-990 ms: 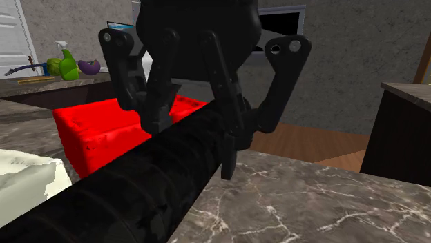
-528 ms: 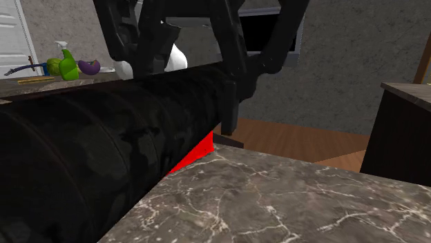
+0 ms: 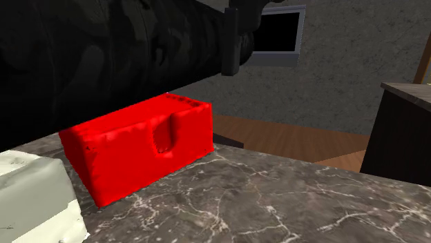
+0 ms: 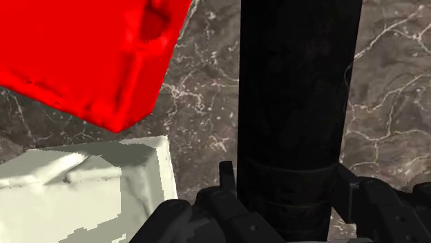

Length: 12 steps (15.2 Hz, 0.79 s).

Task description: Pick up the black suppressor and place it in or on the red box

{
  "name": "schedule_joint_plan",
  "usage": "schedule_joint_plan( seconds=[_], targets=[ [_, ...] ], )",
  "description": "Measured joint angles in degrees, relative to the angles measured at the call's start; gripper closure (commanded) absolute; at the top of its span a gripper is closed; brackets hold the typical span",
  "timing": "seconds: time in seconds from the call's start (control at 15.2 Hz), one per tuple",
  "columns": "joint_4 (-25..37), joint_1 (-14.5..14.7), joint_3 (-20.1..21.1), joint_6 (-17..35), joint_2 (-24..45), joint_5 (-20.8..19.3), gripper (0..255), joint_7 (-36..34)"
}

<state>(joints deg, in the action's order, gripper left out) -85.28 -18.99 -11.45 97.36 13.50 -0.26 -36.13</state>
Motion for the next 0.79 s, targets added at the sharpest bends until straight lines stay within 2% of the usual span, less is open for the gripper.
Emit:
schedule_joint_plan(
  seconds=[0.2,0.53,0.79],
  targets=[
    [-6.34,0.30,-0.17,1.03,-5.38,-1.05,255,-0.13],
    [-21.03,0.31,-0.43,4.06,-17.28,-3.54,255,-0.43],
    [-30.52,-0.21,-0.53,4.89,-26.06,-5.40,255,-0.54]
  ],
)
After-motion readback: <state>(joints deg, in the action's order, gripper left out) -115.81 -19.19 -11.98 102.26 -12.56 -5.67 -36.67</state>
